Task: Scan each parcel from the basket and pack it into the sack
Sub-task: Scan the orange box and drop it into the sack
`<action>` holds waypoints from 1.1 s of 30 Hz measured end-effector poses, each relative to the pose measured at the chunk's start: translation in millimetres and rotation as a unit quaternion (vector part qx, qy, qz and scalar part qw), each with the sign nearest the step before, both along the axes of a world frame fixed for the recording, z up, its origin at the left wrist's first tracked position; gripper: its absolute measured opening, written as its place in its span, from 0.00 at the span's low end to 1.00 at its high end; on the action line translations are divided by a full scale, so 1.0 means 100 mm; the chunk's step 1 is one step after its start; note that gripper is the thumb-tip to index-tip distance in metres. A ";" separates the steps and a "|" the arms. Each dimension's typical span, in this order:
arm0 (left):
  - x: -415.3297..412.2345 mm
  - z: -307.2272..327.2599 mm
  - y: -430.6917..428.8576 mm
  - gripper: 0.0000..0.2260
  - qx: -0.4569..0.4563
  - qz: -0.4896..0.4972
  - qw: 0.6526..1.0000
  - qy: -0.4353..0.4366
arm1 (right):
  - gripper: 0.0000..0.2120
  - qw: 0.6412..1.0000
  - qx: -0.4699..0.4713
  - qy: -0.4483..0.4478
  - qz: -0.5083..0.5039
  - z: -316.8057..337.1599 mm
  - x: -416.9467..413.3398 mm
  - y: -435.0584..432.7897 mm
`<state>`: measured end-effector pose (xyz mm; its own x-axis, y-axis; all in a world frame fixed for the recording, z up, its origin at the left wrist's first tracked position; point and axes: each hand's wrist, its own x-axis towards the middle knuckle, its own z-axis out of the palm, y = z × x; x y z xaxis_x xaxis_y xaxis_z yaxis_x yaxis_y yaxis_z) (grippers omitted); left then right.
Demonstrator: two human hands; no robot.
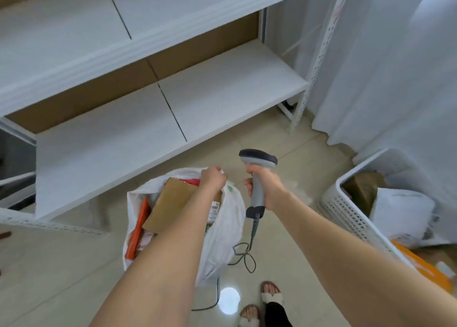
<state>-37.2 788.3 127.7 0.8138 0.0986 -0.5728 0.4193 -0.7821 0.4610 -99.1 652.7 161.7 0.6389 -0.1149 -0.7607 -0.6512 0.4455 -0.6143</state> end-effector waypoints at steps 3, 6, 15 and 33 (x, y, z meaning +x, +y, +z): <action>-0.02 0.34 -0.43 0.20 -0.005 -0.043 0.999 -0.023 | 0.09 0.998 0.017 -0.012 -0.068 0.30 -0.23 -0.40; -0.04 0.59 -0.94 0.20 0.000 -0.107 0.993 -0.050 | 0.10 0.991 0.029 -0.019 -0.129 0.52 -0.52 -0.86; -0.65 0.87 -2.92 0.21 -0.038 -0.241 0.967 -0.067 | 0.10 0.961 0.012 -0.042 -0.274 0.64 -1.41 -2.41; -1.67 -0.19 -6.23 0.22 -0.009 -0.337 0.941 0.036 | 0.13 0.909 0.068 0.065 -0.405 -0.49 -2.42 -5.49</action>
<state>-204.3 165.4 108.4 0.6473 -0.4362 -0.6251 -0.1383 -0.8737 0.4665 -341.0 103.9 112.8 0.2905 -0.4074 -0.8658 -0.1382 0.8775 -0.4592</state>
